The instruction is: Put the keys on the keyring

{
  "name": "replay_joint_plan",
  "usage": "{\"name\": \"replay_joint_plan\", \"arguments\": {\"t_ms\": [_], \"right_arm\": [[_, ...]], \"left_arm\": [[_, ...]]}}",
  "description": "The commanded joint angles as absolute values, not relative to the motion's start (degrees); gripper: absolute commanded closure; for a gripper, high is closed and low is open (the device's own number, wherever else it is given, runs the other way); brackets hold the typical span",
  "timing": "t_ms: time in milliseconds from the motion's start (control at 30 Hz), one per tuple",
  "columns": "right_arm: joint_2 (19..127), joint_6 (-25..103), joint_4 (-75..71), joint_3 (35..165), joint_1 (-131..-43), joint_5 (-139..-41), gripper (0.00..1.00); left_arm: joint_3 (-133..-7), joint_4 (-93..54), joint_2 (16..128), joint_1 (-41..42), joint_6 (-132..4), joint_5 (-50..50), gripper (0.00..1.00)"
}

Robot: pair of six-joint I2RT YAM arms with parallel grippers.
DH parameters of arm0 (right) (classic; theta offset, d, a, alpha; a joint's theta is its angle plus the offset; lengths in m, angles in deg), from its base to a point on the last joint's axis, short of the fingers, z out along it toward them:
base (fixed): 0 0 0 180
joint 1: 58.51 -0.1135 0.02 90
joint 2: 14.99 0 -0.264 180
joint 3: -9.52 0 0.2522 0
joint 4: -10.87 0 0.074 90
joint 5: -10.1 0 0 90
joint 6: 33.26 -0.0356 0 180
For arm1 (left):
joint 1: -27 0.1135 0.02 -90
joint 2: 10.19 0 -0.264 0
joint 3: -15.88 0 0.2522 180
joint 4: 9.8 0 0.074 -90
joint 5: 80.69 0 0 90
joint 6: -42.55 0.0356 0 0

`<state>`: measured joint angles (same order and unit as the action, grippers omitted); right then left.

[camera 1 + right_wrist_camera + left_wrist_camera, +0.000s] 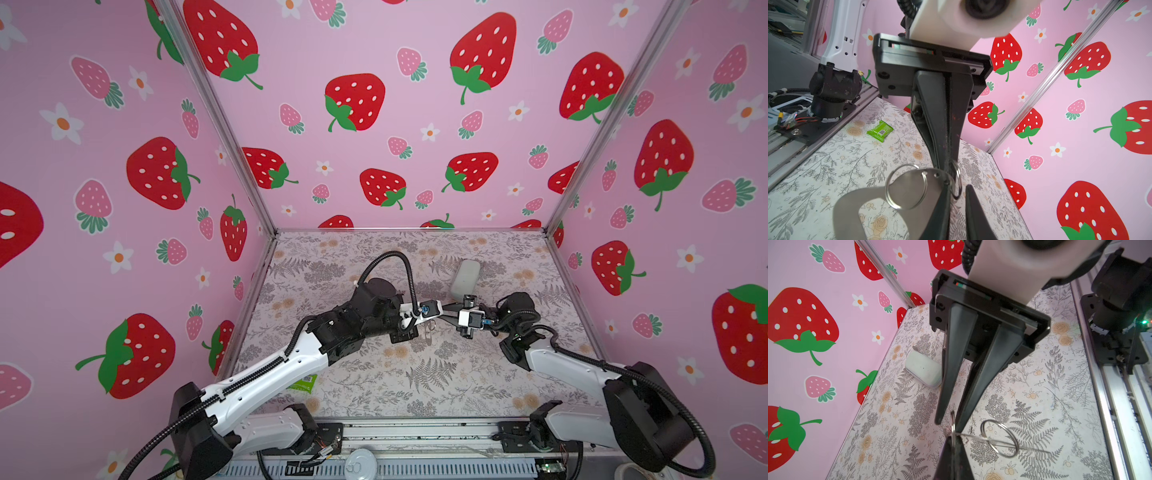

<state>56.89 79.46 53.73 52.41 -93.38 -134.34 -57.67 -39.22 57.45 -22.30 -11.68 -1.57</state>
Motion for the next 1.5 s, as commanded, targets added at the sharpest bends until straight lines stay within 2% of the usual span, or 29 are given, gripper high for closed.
{"name": "replay_joint_plan", "arguments": {"t_ms": [0, 533, 1467], "right_arm": [[55.2, 85.12, 44.31, 55.33, -93.76, -132.76, 0.82], [53.78, 90.67, 32.17, 58.08, -93.76, -132.64, 0.8], [54.1, 87.61, 31.82, 59.16, -93.77, -136.57, 0.82]], "left_arm": [[-61.55, -41.62, 58.43, -23.13, -8.25, -0.6, 1.0], [-66.3, -47.44, 61.35, -25.11, -0.03, 6.28, 1.0], [-68.64, -50.51, 63.82, -26.53, 4.55, 11.5, 1.0]]}}
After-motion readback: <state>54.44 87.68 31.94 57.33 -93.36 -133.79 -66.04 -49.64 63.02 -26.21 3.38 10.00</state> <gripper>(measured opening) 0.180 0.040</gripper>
